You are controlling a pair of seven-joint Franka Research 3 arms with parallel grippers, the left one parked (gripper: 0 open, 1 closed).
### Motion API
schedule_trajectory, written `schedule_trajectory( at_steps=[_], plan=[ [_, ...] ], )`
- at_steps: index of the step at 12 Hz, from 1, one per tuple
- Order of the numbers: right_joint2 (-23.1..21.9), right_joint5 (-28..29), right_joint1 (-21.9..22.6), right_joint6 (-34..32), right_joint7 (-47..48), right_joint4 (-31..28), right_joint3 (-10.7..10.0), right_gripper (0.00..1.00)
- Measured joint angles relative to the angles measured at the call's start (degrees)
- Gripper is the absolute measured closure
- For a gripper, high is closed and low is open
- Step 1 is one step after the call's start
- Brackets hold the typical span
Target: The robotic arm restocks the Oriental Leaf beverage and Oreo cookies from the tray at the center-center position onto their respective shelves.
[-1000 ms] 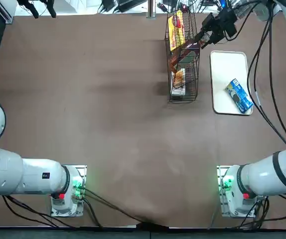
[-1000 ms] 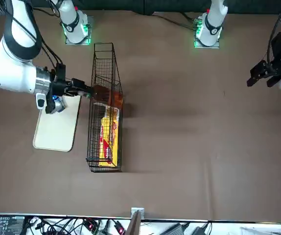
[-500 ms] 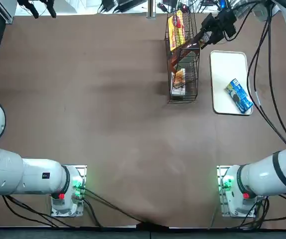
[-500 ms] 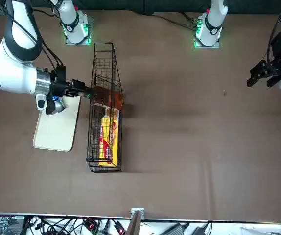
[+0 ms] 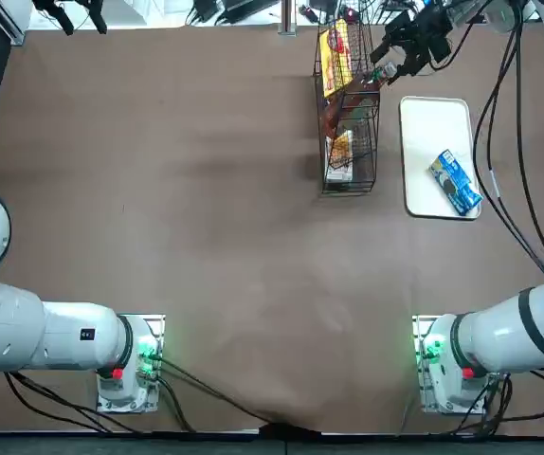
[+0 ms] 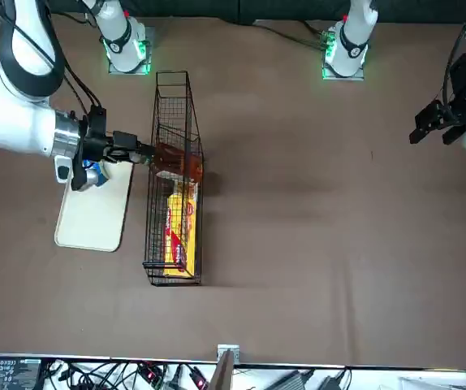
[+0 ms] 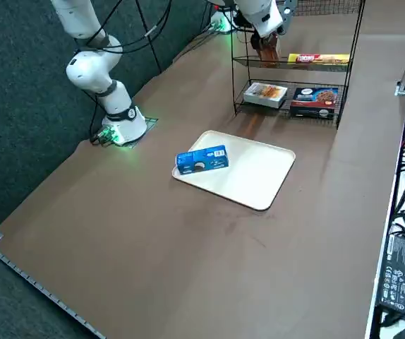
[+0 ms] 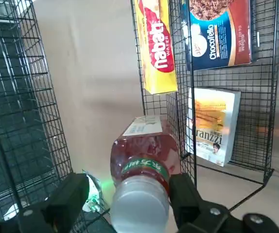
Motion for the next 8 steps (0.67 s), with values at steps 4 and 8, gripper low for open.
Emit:
schedule_trajectory(
  at_steps=[4,8],
  plan=[
    [0.0,0.0,-0.2,0.0,0.0,0.3,-0.2,0.0],
    [0.0,-1.7,-1.0,-2.6,0.3,2.7,-0.9,0.0]
  ],
)
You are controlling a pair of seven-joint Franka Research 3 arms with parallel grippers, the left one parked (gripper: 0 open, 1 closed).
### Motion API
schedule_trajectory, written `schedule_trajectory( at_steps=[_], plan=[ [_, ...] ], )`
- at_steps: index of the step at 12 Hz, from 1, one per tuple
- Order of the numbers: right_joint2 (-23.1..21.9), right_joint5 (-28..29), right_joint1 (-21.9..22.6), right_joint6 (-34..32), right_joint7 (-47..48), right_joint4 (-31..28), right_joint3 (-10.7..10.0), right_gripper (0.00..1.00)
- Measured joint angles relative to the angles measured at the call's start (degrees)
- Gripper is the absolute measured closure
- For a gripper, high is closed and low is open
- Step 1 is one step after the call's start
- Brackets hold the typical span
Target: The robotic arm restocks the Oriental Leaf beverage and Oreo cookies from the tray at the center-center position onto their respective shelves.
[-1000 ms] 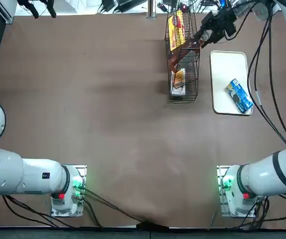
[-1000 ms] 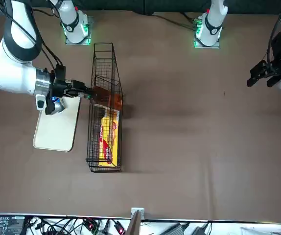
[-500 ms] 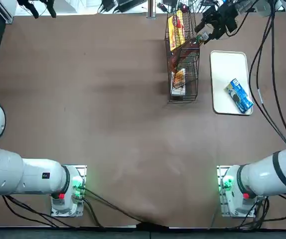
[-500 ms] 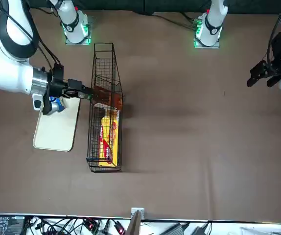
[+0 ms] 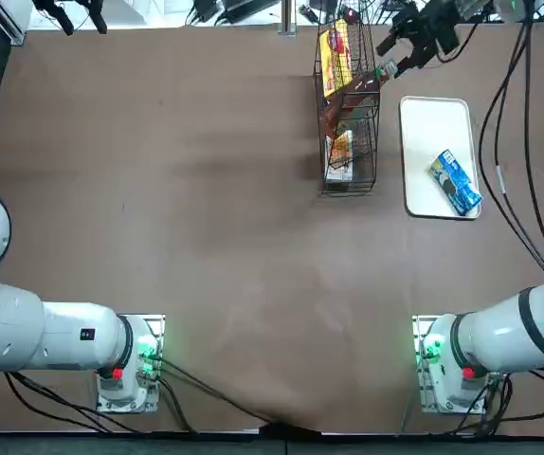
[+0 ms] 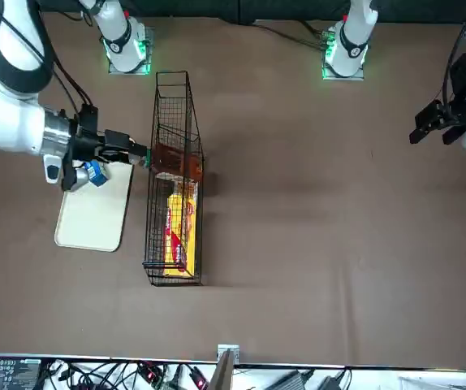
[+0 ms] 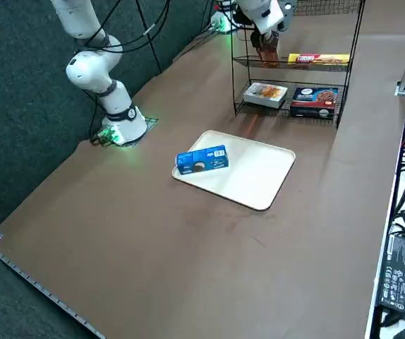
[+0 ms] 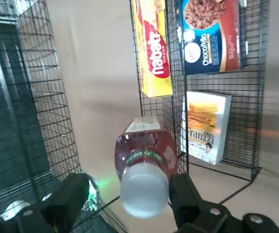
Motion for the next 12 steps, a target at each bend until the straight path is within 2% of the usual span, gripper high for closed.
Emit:
schedule_trajectory(
  at_steps=[5,12],
  plan=[
    [-0.1,-2.9,-3.4,-4.8,3.4,5.7,-0.3,0.0],
    [-0.2,-7.5,-7.7,-7.2,5.2,6.7,-0.4,0.01]
  ],
)
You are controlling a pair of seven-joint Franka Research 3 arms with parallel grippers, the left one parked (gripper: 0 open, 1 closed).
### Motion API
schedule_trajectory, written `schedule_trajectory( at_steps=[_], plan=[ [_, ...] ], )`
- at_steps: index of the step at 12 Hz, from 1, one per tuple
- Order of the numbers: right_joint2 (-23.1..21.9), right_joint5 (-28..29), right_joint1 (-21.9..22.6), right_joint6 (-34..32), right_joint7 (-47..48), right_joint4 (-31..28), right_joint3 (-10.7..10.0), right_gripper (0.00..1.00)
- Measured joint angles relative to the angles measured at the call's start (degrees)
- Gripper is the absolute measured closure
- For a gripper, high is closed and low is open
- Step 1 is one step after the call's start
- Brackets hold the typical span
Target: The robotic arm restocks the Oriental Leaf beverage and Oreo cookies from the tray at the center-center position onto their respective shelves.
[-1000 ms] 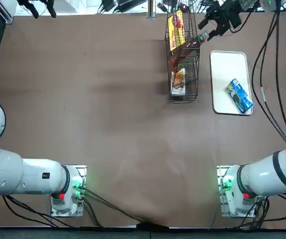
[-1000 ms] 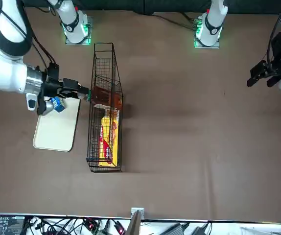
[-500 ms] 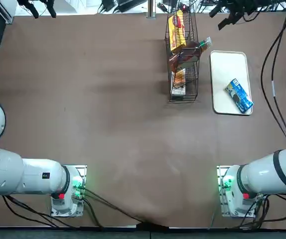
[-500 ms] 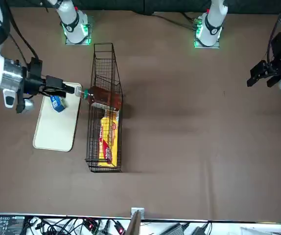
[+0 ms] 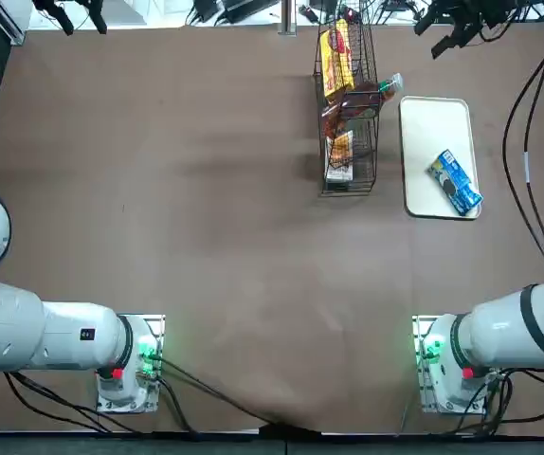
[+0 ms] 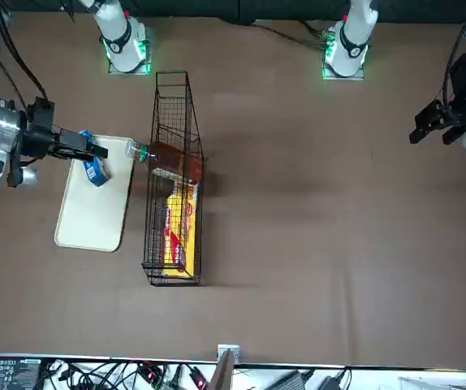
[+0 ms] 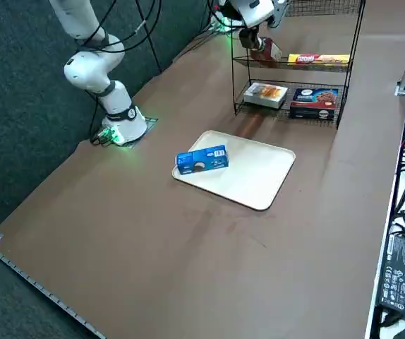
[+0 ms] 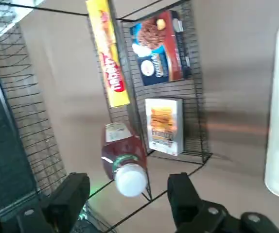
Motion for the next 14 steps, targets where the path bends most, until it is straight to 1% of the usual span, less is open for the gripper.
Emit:
schedule_trajectory(
  at_steps=[2,3,4,6,10,12,14],
  plan=[
    [0.0,-3.0,-0.4,-0.1,2.6,0.0,0.0,0.04],
    [0.0,-5.5,-0.4,-0.1,3.6,0.0,0.0,0.04],
    [0.2,-10.4,-0.5,-0.2,4.4,0.0,0.0,0.07],
    [0.7,-14.7,-0.8,-0.2,4.3,-0.2,0.0,0.08],
    [2.2,-24.4,-1.8,1.0,0.6,-1.4,0.0,0.09],
    [2.7,-29.2,-1.7,3.2,-3.4,-3.3,0.1,0.09],
    [2.7,-32.2,-1.7,5.7,-8.3,-5.8,0.2,0.08]
  ],
)
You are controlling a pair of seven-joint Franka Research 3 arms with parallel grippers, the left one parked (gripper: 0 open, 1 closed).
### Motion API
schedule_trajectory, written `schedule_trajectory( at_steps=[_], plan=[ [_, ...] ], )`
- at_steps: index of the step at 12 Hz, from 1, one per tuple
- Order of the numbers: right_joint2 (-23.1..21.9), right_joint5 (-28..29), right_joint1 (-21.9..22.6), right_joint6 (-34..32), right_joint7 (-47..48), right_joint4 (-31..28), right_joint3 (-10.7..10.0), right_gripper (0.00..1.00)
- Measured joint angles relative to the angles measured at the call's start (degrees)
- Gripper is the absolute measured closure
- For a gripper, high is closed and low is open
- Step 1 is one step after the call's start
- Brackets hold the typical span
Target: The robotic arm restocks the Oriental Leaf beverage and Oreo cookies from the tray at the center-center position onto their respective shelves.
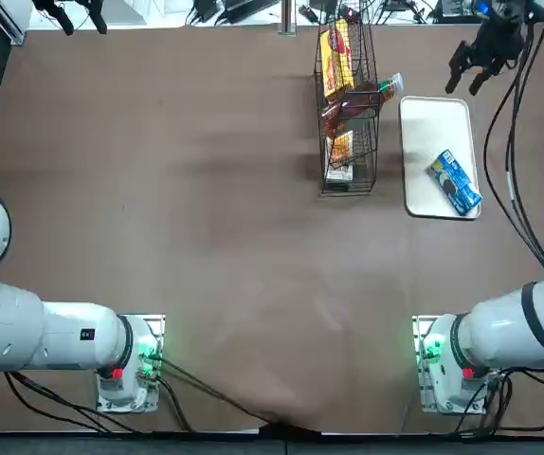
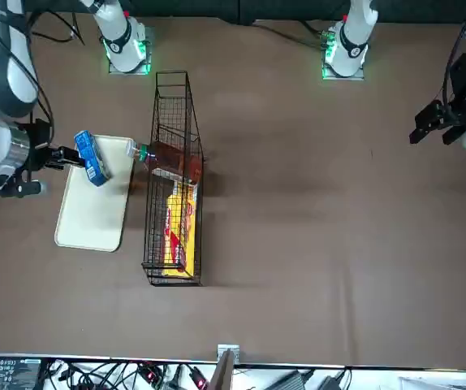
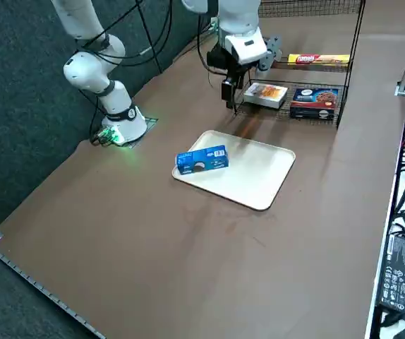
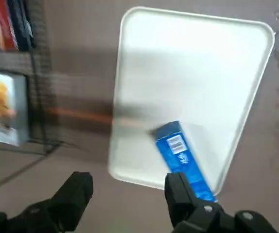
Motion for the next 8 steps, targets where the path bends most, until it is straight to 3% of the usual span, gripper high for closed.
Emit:
schedule_trajectory(
  at_steps=[4,8],
  plan=[
    [-0.3,-5.1,0.1,6.4,-7.6,-6.0,0.6,0.0],
    [-0.4,-9.1,0.1,17.2,-16.0,-15.1,0.6,0.0]
  ],
)
